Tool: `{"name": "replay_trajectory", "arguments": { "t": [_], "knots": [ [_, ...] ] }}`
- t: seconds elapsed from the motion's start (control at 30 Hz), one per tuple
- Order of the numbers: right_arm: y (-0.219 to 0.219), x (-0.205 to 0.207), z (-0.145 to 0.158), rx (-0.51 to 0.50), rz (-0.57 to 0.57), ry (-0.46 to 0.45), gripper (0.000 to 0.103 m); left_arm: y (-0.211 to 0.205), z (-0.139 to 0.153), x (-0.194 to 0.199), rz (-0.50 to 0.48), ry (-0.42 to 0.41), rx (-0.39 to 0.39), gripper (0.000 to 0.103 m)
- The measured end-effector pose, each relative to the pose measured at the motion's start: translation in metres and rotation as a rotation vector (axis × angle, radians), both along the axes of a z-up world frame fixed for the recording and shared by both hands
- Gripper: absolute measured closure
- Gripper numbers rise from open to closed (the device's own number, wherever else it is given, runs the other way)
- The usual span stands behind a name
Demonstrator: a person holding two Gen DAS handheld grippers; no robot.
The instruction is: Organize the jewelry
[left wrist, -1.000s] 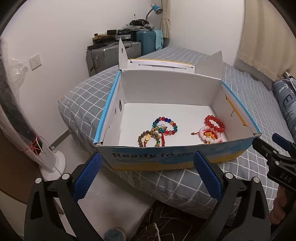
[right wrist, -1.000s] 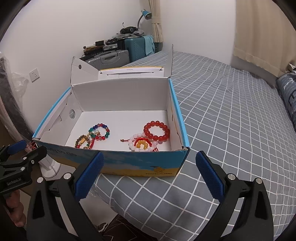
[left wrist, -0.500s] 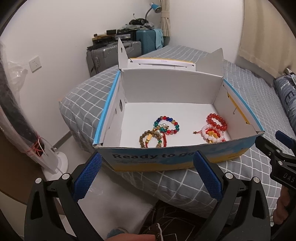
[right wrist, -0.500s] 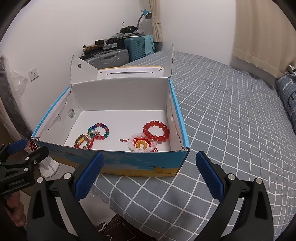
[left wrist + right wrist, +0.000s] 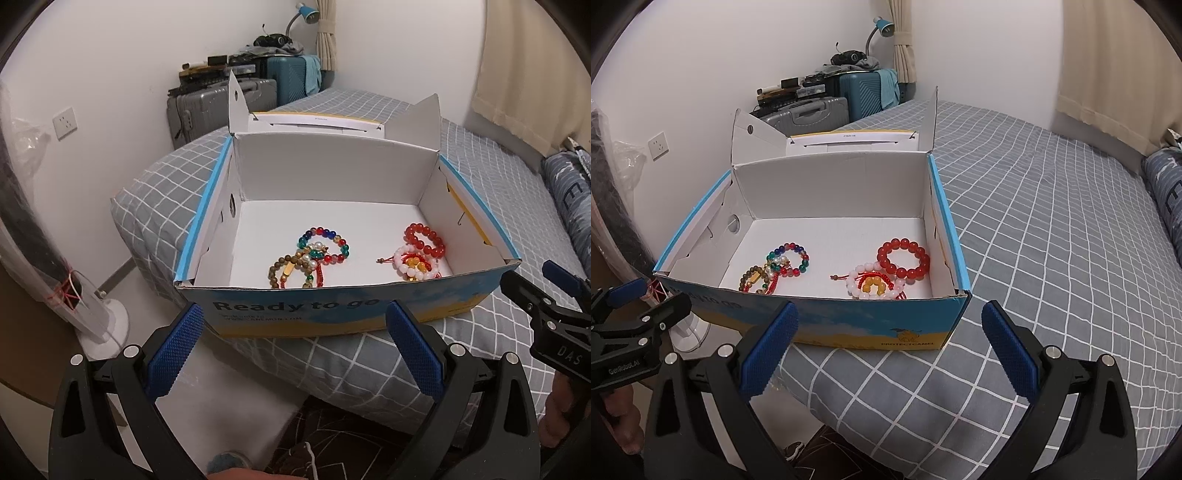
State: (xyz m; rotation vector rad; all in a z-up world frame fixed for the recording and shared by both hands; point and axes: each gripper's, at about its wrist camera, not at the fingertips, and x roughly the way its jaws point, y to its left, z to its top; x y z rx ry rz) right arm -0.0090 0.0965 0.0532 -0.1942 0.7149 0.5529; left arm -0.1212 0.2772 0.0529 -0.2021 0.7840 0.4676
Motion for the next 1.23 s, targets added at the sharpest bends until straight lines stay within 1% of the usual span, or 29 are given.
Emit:
{"name": "replay_trajectory", "arguments": {
  "t": [0.63,0.9,1.07,1.23],
  "knots": [
    [0.0020,-0.0023,-0.0023,-0.003,0.001,0.002,0.008,-0.0034,-0.0002,-0.0031,-0.003,-0.005,-0.010,0.006],
    [0.0039,-0.0016,-0.0026,-0.004,0.002,0.003,0.008,-0.0072,0.0014,-0.0035,-0.005,-0.015,0.010,0.006],
    [0.0041,-0.0022,-0.0031,-0.004,0.002,0.003,0.008,-0.0057,0.0008,-0.0043,-0.012,-0.020,-0.015,0.006],
    [0.0042,-0.0031,-0.0033,-0.005,0.002,0.003,0.008,-0.0078,0.0020,-0.0042,-0.009,-0.025,-0.005,0.006]
  ]
}}
